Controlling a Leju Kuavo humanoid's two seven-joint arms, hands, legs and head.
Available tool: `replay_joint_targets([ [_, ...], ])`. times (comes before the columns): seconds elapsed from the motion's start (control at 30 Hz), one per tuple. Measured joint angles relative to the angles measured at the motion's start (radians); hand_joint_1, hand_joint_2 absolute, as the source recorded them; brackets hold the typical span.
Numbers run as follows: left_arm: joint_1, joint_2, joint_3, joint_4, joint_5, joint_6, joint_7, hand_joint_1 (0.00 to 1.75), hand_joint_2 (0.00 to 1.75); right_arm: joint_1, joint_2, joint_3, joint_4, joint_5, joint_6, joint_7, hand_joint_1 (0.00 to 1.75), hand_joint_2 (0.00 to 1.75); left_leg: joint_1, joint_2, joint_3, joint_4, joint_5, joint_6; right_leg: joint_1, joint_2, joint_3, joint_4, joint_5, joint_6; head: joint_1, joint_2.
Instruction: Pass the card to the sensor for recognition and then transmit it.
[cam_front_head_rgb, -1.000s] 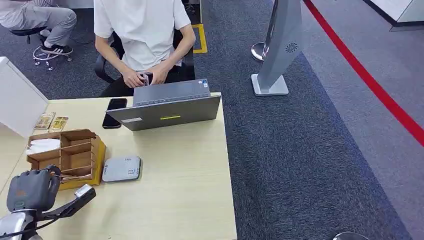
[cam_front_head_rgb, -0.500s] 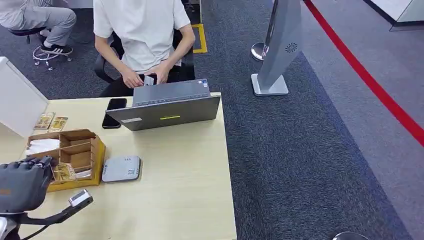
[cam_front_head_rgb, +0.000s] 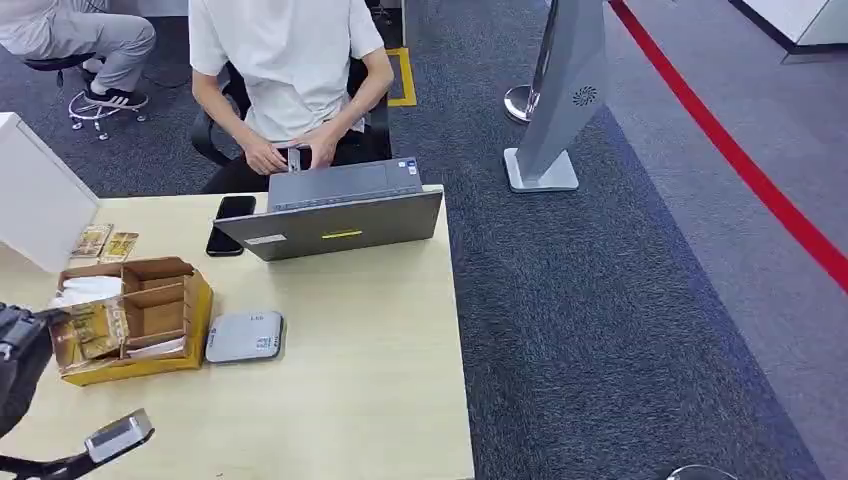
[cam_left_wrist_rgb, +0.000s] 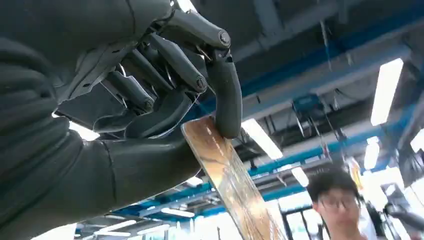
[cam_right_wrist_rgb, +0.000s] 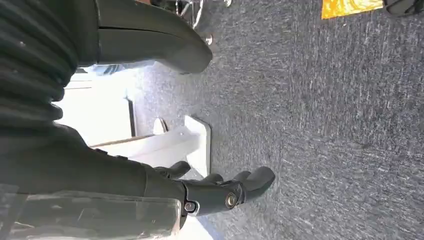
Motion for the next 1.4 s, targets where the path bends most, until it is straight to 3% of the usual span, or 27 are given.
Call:
replay_joint_targets([
  [0.07, -0.218, -0.040, -0.018, 0.058, 0.000, -0.106, 0.036, 1.75, 1.75, -0.004, 0.000, 0.003, 0.000, 0.023, 0.009, -0.005, 0.00, 1.75, -0.001, -0.008, -0.002, 0.000, 0.005, 0.001, 0.000, -0.008, 0.001, 0.000, 0.001, 0.000, 0.000, 0.000],
  [0.13, -0.481, -0.119, -0.070, 0.219, -0.038, -0.194, 0.094, 1.75, 1.75, -0.014, 0.000, 0.016, 0.000, 0.048, 0.019, -0.012, 0.00, 1.75, 0.000, -0.016, -0.006, 0.000, 0.011, 0.000, 0.000, -0.016, 0.003, 0.000, 0.004, 0.003, 0.001, 0.000],
  [0.17, -0.588, -0.151, -0.099, 0.311, -0.054, -0.196, 0.113, 1.75, 1.75, -0.021, 0.000, 0.021, 0.000, 0.055, 0.019, -0.016, 0.00, 1.75, -0.001, -0.016, -0.006, 0.000, 0.012, 0.002, 0.000, -0.015, 0.001, 0.000, 0.007, 0.000, 0.002, 0.000],
  [0.23, -0.750, -0.224, -0.145, 0.464, -0.068, -0.187, 0.126, 1.75, 1.75, -0.030, 0.000, 0.031, 0.000, 0.064, 0.022, -0.021, 0.00, 1.75, -0.001, -0.011, -0.009, 0.000, 0.016, 0.001, 0.000, -0.010, 0.001, 0.000, 0.014, 0.001, 0.001, 0.000],
  [0.37, -0.898, -0.308, -0.212, 0.635, -0.107, -0.177, 0.157, 1.75, 1.75, -0.023, 0.000, 0.043, 0.000, 0.084, 0.031, -0.027, 0.00, 1.75, -0.001, 0.001, -0.010, 0.001, 0.016, 0.001, -0.001, 0.004, -0.005, -0.001, 0.019, 0.002, 0.001, 0.000],
  [0.43, -0.971, -0.358, -0.231, 0.743, -0.152, -0.125, 0.178, 1.75, 1.75, -0.022, -0.001, 0.056, 0.000, 0.108, 0.032, -0.032, 0.00, 1.75, -0.001, 0.001, -0.011, 0.001, 0.016, 0.001, -0.001, 0.003, -0.006, -0.001, 0.019, 0.003, 0.001, 0.000],
  [0.53, -1.079, -0.434, -0.257, 0.983, -0.226, 0.017, 0.205, 1.75, 1.75, -0.027, -0.001, 0.082, 0.000, 0.117, 0.035, -0.044, 0.00, 1.75, -0.001, 0.001, -0.012, 0.001, 0.017, 0.002, -0.001, 0.003, -0.006, -0.001, 0.019, 0.003, 0.001, 0.000],
  [0.63, -1.148, -0.494, -0.261, 1.182, -0.252, 0.082, 0.218, 1.75, 1.75, -0.029, -0.001, 0.100, 0.000, 0.118, 0.041, -0.044, 0.00, 1.75, -0.001, 0.002, -0.012, 0.001, 0.017, 0.002, -0.001, 0.005, -0.006, -0.001, 0.019, 0.003, 0.001, 0.000],
  [0.73, -1.179, -0.531, -0.262, 1.306, -0.255, 0.103, 0.219, 1.75, 1.75, -0.029, -0.001, 0.113, 0.001, 0.118, 0.047, -0.044, 0.00, 1.75, -0.001, 0.003, -0.012, 0.001, 0.017, 0.002, -0.001, 0.006, -0.006, 0.000, 0.019, 0.003, 0.001, 0.000],
  [0.87, -1.180, -0.534, -0.262, 1.311, -0.255, 0.103, 0.219, 1.75, 1.75, -0.029, 0.000, 0.114, 0.001, 0.118, 0.047, -0.044, 0.00, 1.75, -0.001, 0.003, -0.012, 0.001, 0.017, 0.002, -0.001, 0.006, -0.006, 0.000, 0.019, 0.003, 0.001, 0.000],
  [0.97, -1.209, -0.568, -0.263, 1.436, -0.255, 0.110, 0.219, 1.75, 1.75, -0.029, -0.001, 0.123, 0.002, 0.118, 0.047, -0.044, 0.00, 1.75, -0.001, 0.003, -0.012, 0.000, 0.017, 0.002, -0.001, 0.006, -0.007, 0.000, 0.019, 0.003, 0.001, 0.000],
  [1.27, -1.214, -0.598, -0.263, 1.534, -0.251, 0.110, 0.224, 1.75, 1.75, -0.028, -0.001, 0.136, 0.002, 0.119, 0.048, -0.038, 0.00, 1.75, -0.001, 0.003, -0.014, 0.000, 0.017, 0.002, -0.001, 0.006, -0.008, 0.000, 0.019, 0.003, 0.001, 0.000],
  [1.3, -1.215, -0.600, -0.263, 1.543, -0.250, 0.110, 0.224, 0.00, 1.75, -0.028, -0.001, 0.137, 0.002, 0.119, 0.049, -0.038, 0.00, 1.75, -0.001, 0.003, -0.015, 0.000, 0.017, 0.002, -0.001, 0.006, -0.008, 0.000, 0.019, 0.003, 0.001, 0.000],
  [1.4, -1.215, -0.603, -0.263, 1.559, -0.250, 0.108, 0.219, 0.00, 1.75, -0.027, -0.001, 0.139, 0.002, 0.119, 0.047, -0.038, 0.00, 1.75, -0.001, 0.003, -0.015, 0.001, 0.017, 0.002, -0.001, 0.006, -0.008, 0.000, 0.019, 0.003, 0.001, 0.000],
])
